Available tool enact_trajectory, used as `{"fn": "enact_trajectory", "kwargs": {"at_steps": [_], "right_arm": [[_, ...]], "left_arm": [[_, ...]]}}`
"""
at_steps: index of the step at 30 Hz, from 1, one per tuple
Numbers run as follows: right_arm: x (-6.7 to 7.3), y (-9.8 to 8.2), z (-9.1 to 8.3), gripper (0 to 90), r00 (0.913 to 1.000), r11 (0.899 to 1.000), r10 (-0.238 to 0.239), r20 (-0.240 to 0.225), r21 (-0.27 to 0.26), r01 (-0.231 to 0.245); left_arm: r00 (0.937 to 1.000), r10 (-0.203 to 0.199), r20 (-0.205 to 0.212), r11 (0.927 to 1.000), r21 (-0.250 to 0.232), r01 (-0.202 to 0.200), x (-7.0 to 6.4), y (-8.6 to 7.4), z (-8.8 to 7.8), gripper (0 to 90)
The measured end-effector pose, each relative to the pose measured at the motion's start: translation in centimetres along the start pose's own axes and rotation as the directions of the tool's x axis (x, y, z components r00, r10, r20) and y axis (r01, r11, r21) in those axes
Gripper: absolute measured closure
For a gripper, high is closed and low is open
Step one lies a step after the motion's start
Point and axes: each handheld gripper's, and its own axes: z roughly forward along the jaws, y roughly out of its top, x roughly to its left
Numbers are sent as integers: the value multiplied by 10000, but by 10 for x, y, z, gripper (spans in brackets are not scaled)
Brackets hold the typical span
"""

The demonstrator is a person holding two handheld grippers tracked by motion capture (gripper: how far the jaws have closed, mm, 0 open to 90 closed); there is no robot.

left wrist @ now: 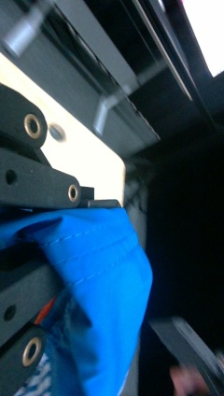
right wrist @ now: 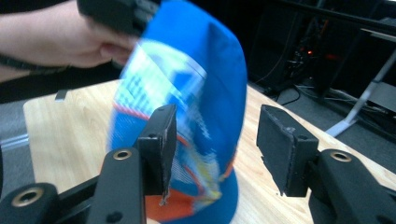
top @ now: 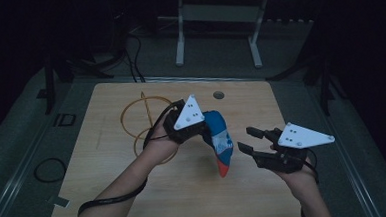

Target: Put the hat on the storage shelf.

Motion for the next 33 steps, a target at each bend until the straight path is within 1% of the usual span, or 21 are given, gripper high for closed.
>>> {"fn": "enact_trajectory", "kwargs": {"at_steps": [1,2,3,4,6,7,9,12,15,16,17,18,20,21,24,25,26,27,28,29,33], "right_arm": [[0,-2,1,489,10000,10000,13,-58,66,-12],[-1,-3,2,515,9998,10000,-29,-207,89,31],[-1,-5,3,521,9991,10000,-49,-427,15,50],[-1,-6,4,521,9982,10000,-22,-599,-63,18],[1,-7,6,517,9959,9999,-106,-895,-131,94],[3,-7,7,524,9961,9997,-153,-864,-192,137],[5,-6,10,521,9942,9997,-155,-1063,-199,134],[8,-5,15,502,9937,9996,-231,-1099,-213,209],[10,-3,19,497,9929,9995,-188,-1176,-263,159],[12,-3,20,491,9933,9994,-211,-1134,-287,179],[13,-2,21,493,9946,9993,-234,-1008,-309,204],[14,-2,22,493,9952,9992,-199,-958,-357,166],[16,-2,24,524,9965,9990,-282,-788,-361,254],[17,-2,25,538,9970,9987,-382,-673,-368,358],[19,-1,28,628,9976,9986,-428,-551,-318,411],[20,-1,29,703,9980,9985,-475,-427,-281,463],[20,-1,30,740,9978,9981,-582,-332,-243,574],[21,0,30,781,9974,9975,-675,-269,-212,670],[21,0,31,879,9972,9973,-732,-120,-115,730],[21,0,31,898,9973,9973,-735,68,-59,735],[19,1,27,900,9981,9982,-576,207,-131,579]], "left_arm": [[9994,-31,344,9999,-157,36,2,-1,-2,900],[9979,39,653,9988,-480,-7,3,-3,-4,900],[9970,98,766,9981,-615,-51,3,-4,-6,900],[9933,124,1147,9970,-777,-35,5,-5,-7,900],[9903,275,1366,9947,-1020,-135,5,-5,-10,900],[9871,305,1570,9936,-1121,-128,5,-6,-10,900],[9840,401,1734,9913,-1306,-174,4,-5,-11,900],[9787,501,1992,9872,-1583,-183,2,-4,-12,900],[9776,399,2069,9841,-1774,-26,0,-1,-13,899],[9799,336,1967,9831,-1832,30,-1,0,-12,900],[9809,235,1930,9837,-1793,117,-1,1,-12,899],[9801,198,1976,9831,-1823,169,-1,2,-12,899],[9829,156,1835,9837,-1790,178,-2,4,-12,899],[9813,89,1923,9829,-1823,267,-2,4,-11,899],[9816,117,1908,9838,-1777,228,-4,4,-10,900],[9820,126,1884,9837,-1787,216,-4,4,-10,900],[9802,76,1978,9835,-1787,284,-4,3,-9,900],[9823,113,1867,9841,-1760,221,-5,3,-9,900],[9827,123,1850,9855,-1686,195,-5,2,-9,899],[9818,74,1897,9851,-1703,255,-4,2,-9,900],[9818,52,1898,9853,-1684,274,-1,0,-13,899]]}}
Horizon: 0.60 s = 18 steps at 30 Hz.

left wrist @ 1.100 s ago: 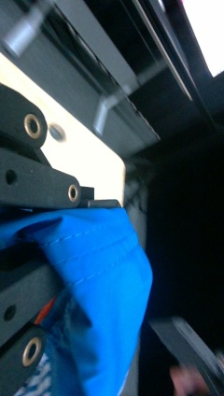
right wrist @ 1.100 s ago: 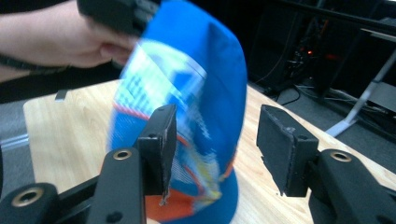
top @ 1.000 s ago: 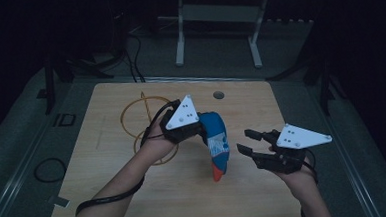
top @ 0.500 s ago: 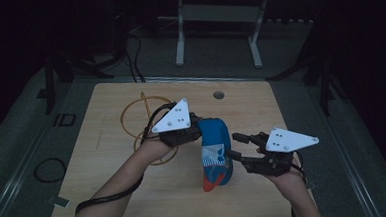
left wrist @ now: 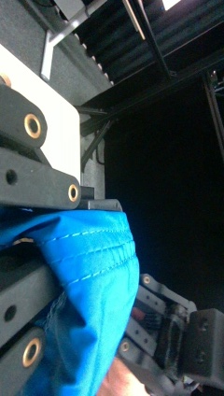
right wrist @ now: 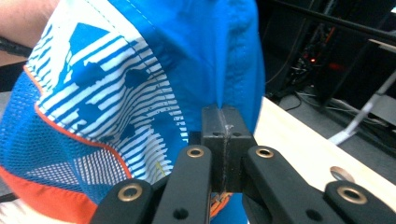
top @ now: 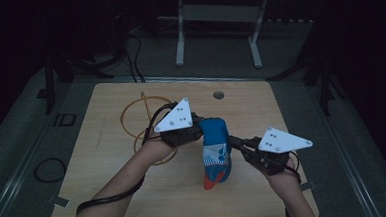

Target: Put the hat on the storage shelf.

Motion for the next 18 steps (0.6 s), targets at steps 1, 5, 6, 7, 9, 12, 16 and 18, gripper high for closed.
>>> {"fn": "enact_trajectory", "kwargs": {"at_steps": [1,5,6,7,9,12,16,18], "right_arm": [[-1,1,-2,900,10000,10000,57,-56,-81,-57],[-5,4,-10,900,9994,9989,258,-226,-382,-266],[-6,5,-12,900,9992,9983,319,-224,-473,-329],[-8,6,-14,900,9991,9979,344,-253,-545,-357],[-10,10,-18,900,9988,9967,408,-270,-693,-426],[-13,15,-23,900,9983,9946,486,-313,-904,-513],[-13,23,-27,900,9991,9944,363,-234,-982,-384],[-13,26,-28,900,9994,9941,324,-144,-1035,-338]], "left_arm": [[10000,-47,50,10000,37,47,1,0,-1,898],[9997,-89,242,9999,99,87,2,-2,-6,897],[9996,-60,269,9999,139,56,2,-2,-7,897],[9995,-77,311,9998,186,71,2,-2,-8,896],[9992,-46,385,9997,236,37,3,-2,-11,896],[9995,49,324,9985,544,-67,2,-3,-14,893],[9993,329,185,9959,843,-343,0,-1,-19,842],[9994,325,152,9951,924,-338,0,0,-23,772]]}}
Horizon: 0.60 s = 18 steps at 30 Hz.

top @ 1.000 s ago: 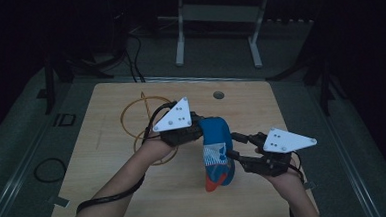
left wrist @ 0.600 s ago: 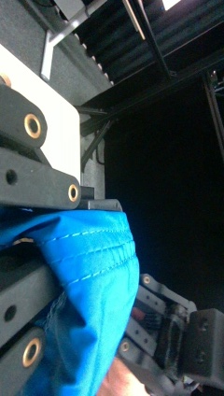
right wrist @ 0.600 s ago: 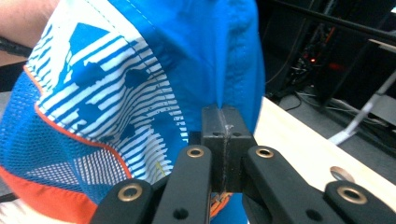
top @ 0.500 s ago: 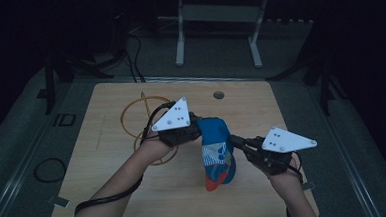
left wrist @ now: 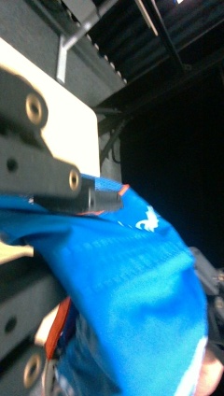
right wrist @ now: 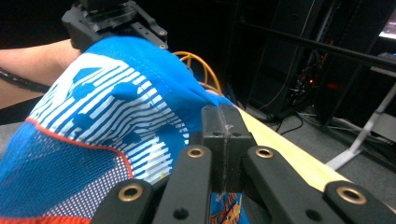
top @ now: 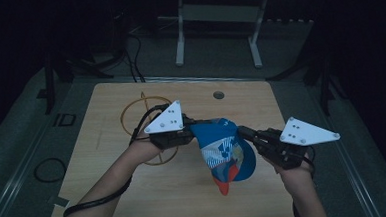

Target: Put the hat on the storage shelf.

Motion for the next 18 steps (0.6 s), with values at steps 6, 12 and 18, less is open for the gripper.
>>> {"fn": "enact_trajectory", "kwargs": {"at_steps": [6,12,18], "right_arm": [[-1,10,-2,900,9998,9999,-85,157,-111,87],[-5,20,1,900,9998,9997,-40,182,-257,45],[-10,30,7,900,9996,9992,69,281,-398,-58]], "left_arm": [[9981,-111,-614,9997,233,125,-2,1,-19,501],[9905,-470,-1293,9987,159,494,-2,-4,-46,388],[9711,-881,-2216,9951,247,959,-5,-15,-75,290]]}}
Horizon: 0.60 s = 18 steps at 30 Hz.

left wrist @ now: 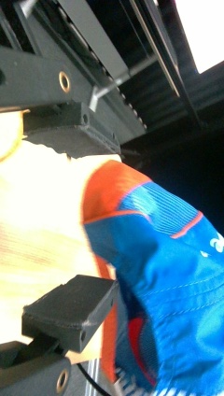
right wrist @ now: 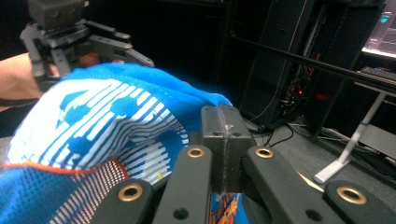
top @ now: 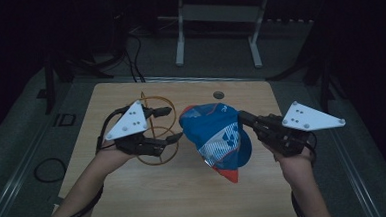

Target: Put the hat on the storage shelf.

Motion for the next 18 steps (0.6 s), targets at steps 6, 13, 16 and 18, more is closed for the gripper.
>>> {"fn": "enact_trajectory", "kwargs": {"at_steps": [6,13,16,18], "right_arm": [[-4,11,11,900,9999,10000,13,158,-62,-13],[-6,27,31,900,9998,9999,-7,181,-111,9],[-5,36,43,900,9999,9999,-70,153,-122,72],[-3,42,52,900,9997,9998,-134,199,-114,136]], "left_arm": [[9935,-772,-832,9970,-167,760,8,-18,-24,140],[9782,-1176,-1714,9929,-4,1193,9,-51,-43,26],[9652,-1412,-2201,9898,-148,1414,8,-66,-55,26],[9544,-1541,-2556,9877,-156,1553,7,-76,-61,26]]}}
